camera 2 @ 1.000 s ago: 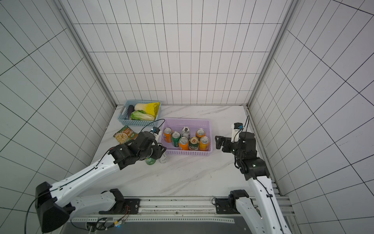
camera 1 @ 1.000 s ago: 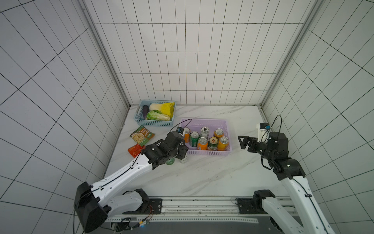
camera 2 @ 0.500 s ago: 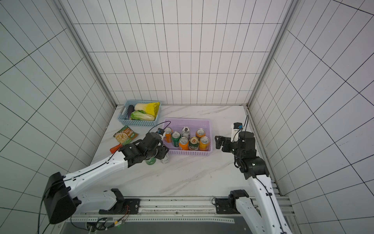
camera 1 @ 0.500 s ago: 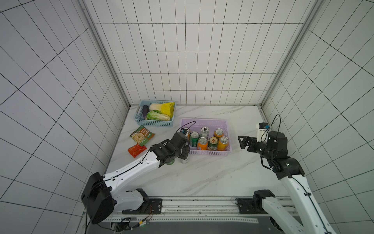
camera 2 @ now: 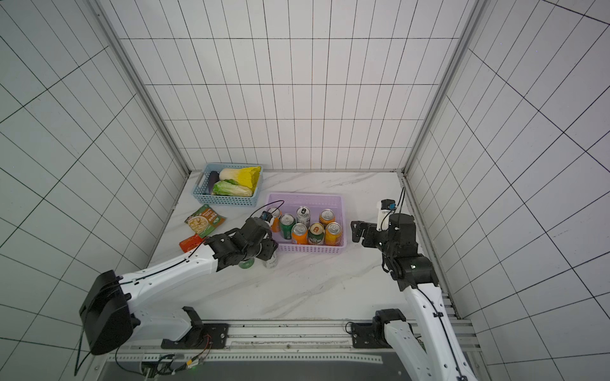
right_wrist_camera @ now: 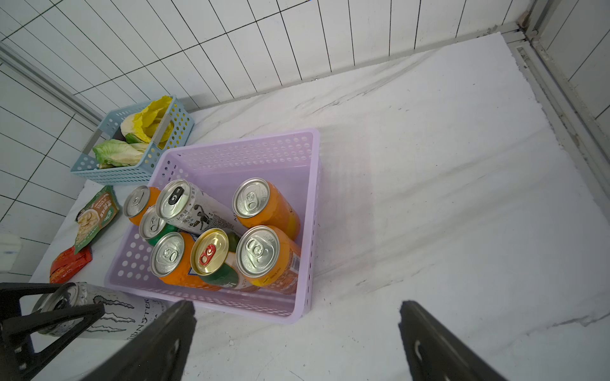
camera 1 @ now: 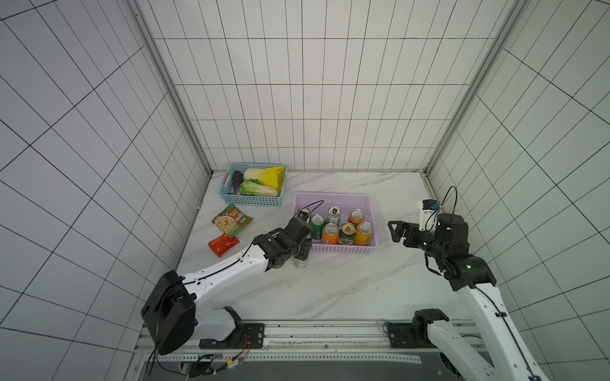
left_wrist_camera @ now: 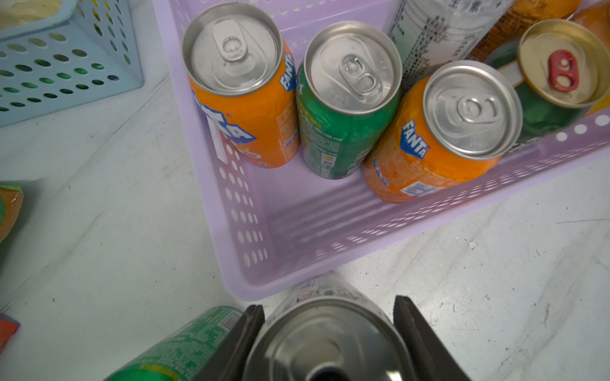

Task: Take out the drinks from the basket
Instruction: Place the drink at the center of the board.

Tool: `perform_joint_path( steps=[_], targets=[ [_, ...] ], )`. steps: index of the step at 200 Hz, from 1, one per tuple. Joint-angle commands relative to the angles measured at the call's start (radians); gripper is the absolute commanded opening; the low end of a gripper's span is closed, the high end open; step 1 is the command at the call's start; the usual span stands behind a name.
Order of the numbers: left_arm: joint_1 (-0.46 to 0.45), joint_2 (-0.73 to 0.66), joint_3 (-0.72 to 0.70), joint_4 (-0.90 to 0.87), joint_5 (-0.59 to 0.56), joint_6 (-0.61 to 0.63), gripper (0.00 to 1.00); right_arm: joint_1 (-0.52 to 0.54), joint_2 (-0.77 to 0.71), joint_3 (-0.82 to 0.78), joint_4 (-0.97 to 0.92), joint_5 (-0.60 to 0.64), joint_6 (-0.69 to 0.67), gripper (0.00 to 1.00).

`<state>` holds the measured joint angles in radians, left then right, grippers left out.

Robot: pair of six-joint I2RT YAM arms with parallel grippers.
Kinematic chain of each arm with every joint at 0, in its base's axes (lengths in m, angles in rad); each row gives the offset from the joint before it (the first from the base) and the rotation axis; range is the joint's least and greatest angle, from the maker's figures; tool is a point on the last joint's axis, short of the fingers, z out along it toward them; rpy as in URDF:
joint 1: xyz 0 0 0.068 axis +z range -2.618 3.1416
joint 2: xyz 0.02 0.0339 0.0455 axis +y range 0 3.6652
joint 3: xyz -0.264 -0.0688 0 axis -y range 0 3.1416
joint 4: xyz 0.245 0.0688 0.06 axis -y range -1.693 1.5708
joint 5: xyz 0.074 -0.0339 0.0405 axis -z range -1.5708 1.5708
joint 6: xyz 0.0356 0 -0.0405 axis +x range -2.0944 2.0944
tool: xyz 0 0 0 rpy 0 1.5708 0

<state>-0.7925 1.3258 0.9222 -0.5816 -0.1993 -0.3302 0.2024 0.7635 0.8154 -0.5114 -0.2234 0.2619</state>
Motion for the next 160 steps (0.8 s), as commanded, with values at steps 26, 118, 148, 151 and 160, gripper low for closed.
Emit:
perform_joint_path(
  steps=[26, 118, 148, 151, 160],
  targets=[
    [-0.010, 0.009, 0.001, 0.080, -0.031, -0.015, 0.57, -0.009, 0.000, 0.016, 0.020, -0.004, -0.006, 0.99],
    [-0.011, -0.044, 0.015, 0.048, -0.035, -0.018, 0.75, -0.009, -0.002, 0.011, 0.022, -0.007, -0.004, 0.99],
    [-0.011, -0.065, 0.045, 0.025, -0.038, -0.017, 0.81, -0.008, -0.004, 0.011, 0.022, -0.008, -0.004, 0.99],
    [-0.011, -0.065, 0.048, 0.023, -0.038, -0.016, 0.81, -0.008, -0.005, 0.010, 0.022, -0.008, -0.004, 0.99],
    [-0.011, -0.069, 0.058, 0.022, -0.036, -0.012, 0.85, -0.009, -0.007, 0.010, 0.022, -0.006, -0.004, 1.00]
  ],
)
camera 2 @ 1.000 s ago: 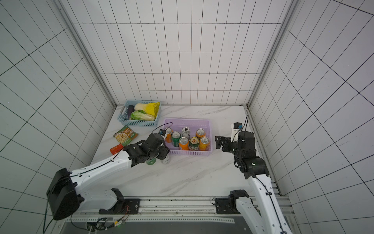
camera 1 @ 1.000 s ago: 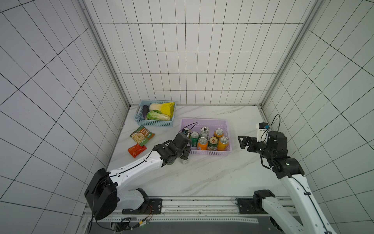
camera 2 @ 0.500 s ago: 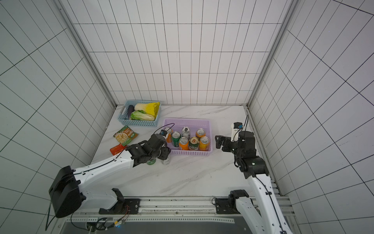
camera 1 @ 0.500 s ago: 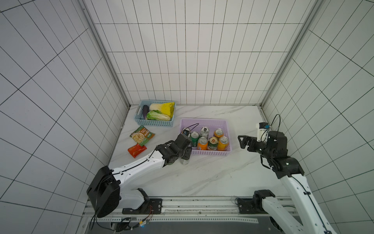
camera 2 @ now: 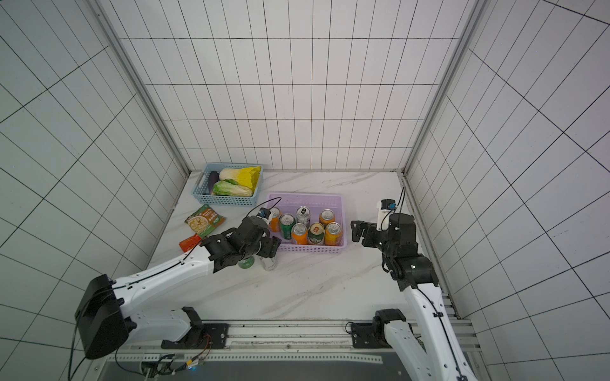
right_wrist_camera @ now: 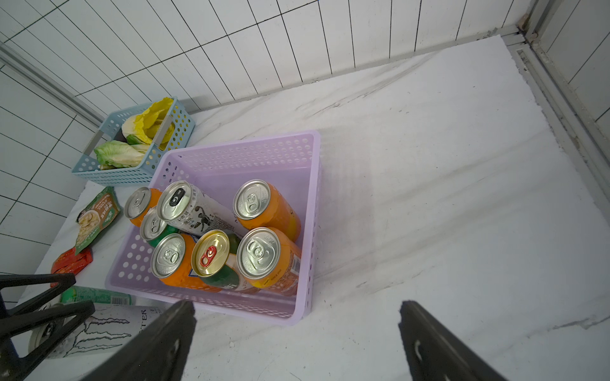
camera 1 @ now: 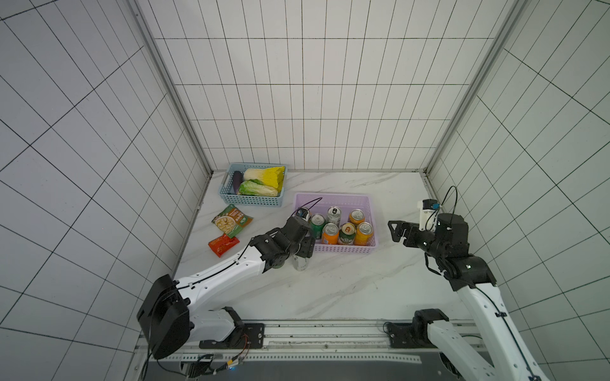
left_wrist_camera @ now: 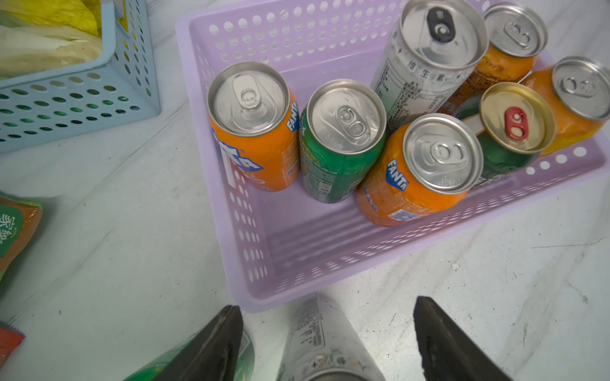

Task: Take out the drinks from the basket
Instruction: Place the drink at the center of the board, then pick up the drink from the basket.

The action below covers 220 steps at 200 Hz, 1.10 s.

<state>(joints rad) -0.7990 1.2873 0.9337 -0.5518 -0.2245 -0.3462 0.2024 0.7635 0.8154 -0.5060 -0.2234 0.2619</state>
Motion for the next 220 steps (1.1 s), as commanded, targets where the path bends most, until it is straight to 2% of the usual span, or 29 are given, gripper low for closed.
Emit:
perform_joint_path(
  steps=[1, 20, 43, 144, 220],
  targets=[
    [-0.005, -0.031, 0.048, -0.006, -0.010, 0.005, 0.85, -0.008, -0.007, 0.010, 0.017, -0.007, -0.004, 1.00],
    [-0.004, -0.031, 0.073, -0.004, 0.002, 0.027, 0.94, -0.009, -0.011, 0.007, 0.016, -0.004, -0.004, 0.99],
    [-0.003, -0.018, 0.107, 0.013, 0.003, 0.059, 0.98, -0.009, -0.016, 0.002, 0.015, 0.000, -0.001, 0.99],
    [0.001, 0.264, 0.416, -0.019, 0.050, 0.138, 0.98, -0.009, -0.047, 0.004, -0.011, 0.012, 0.003, 0.99],
    [0.024, 0.489, 0.587, -0.002, 0.072, 0.182, 0.98, -0.008, -0.060, 0.004, -0.025, 0.018, 0.002, 1.00]
  ],
)
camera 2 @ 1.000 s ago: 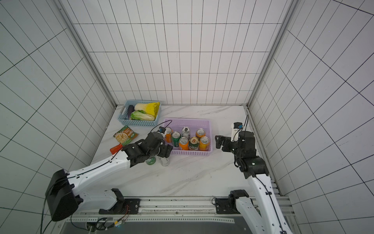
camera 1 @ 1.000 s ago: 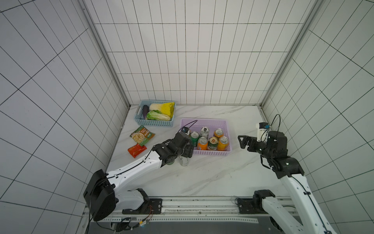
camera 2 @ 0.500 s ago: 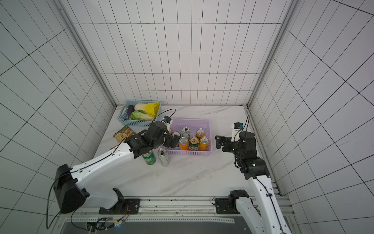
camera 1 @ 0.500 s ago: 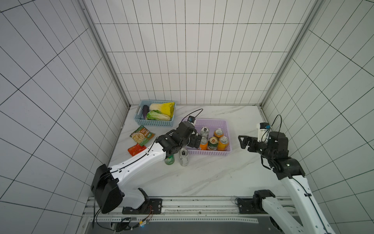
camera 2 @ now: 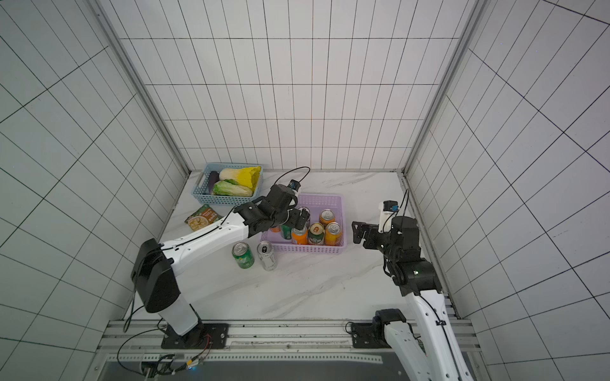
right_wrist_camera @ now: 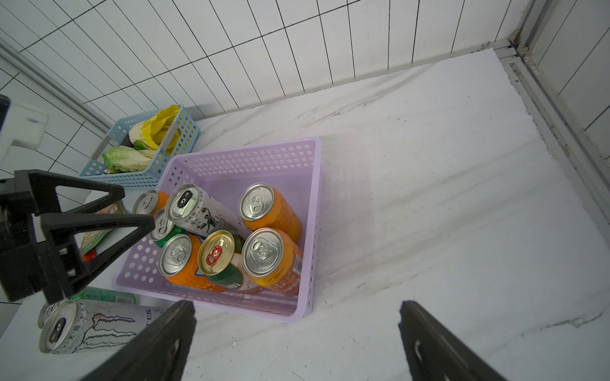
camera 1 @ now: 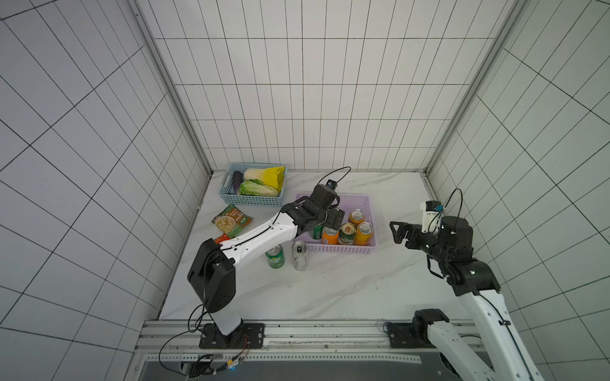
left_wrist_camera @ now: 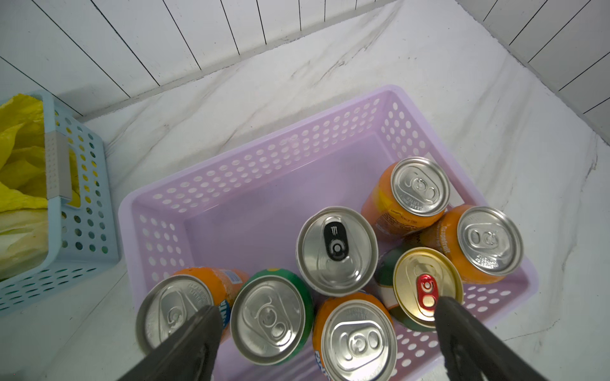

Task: Take out the drinks from the basket
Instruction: Pick up the drink from the basket.

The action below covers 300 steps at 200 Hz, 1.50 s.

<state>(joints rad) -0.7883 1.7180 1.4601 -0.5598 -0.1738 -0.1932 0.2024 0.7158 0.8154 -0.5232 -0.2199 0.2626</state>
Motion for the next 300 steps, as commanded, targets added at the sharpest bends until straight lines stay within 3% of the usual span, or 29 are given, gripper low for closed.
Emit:
perform_joint_path(
  steps=[1, 65, 110, 226, 300],
  targets=[
    [0.014, 0.062, 0.063, 0.006, 0.021, 0.030, 0.98, -0.009, -0.012, 0.004, -0.008, 0.014, 0.001, 0.99],
    [0.025, 0.210, 0.180, -0.014, 0.038, 0.044, 0.97, -0.009, -0.013, 0.010, -0.021, 0.029, -0.009, 0.99],
    [0.026, 0.264, 0.216, -0.023, 0.032, 0.047, 0.92, -0.008, -0.007, 0.016, -0.027, 0.031, -0.016, 0.99],
    [0.026, 0.324, 0.272, -0.088, 0.027, 0.035, 0.68, -0.008, 0.002, 0.034, -0.028, 0.030, -0.020, 1.00],
    [0.026, 0.342, 0.289, -0.117, 0.028, 0.035, 0.67, -0.009, 0.002, 0.029, -0.028, 0.029, -0.017, 1.00]
  ],
)
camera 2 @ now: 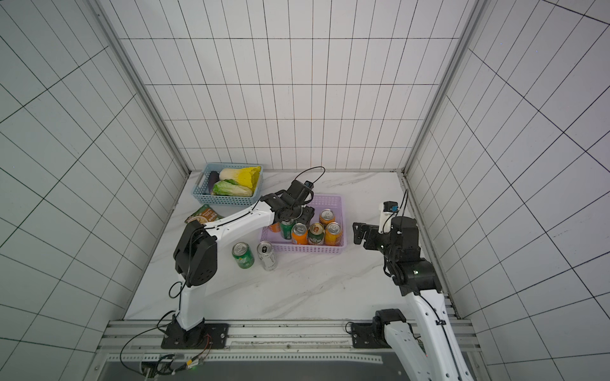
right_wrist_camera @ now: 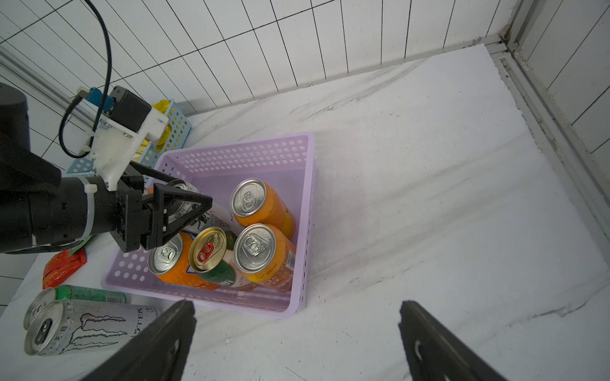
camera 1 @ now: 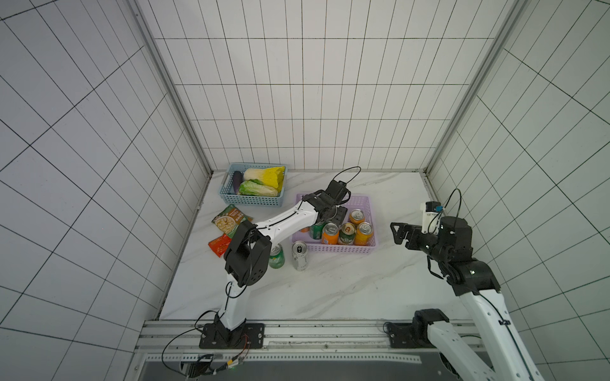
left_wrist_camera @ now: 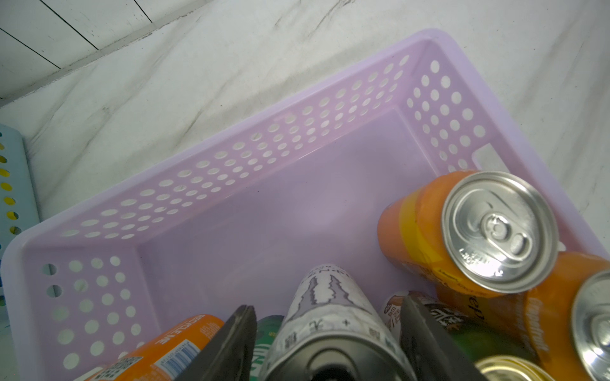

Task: Take out the drinks from the basket
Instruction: Pick up the drink from the basket.

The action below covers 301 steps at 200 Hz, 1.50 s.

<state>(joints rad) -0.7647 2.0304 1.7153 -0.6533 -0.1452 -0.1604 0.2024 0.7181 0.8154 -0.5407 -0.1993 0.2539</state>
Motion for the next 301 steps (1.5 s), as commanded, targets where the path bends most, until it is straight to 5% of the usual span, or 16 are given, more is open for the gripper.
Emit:
perform_joint_path(
  steps=[1, 117, 301],
  targets=[
    [0.002, 0.030, 0.035, -0.025, -0.001, 0.002, 0.67, -0.009, 0.000, 0.029, -0.010, 0.008, -0.008, 1.00],
    [-0.018, -0.085, 0.055, -0.059, -0.026, 0.017, 0.51, -0.009, -0.007, 0.025, -0.010, 0.009, -0.005, 0.99],
    [-0.139, -0.462, -0.043, -0.054, -0.111, 0.058, 0.49, -0.008, -0.031, 0.021, -0.012, 0.011, 0.001, 1.00]
  ],
)
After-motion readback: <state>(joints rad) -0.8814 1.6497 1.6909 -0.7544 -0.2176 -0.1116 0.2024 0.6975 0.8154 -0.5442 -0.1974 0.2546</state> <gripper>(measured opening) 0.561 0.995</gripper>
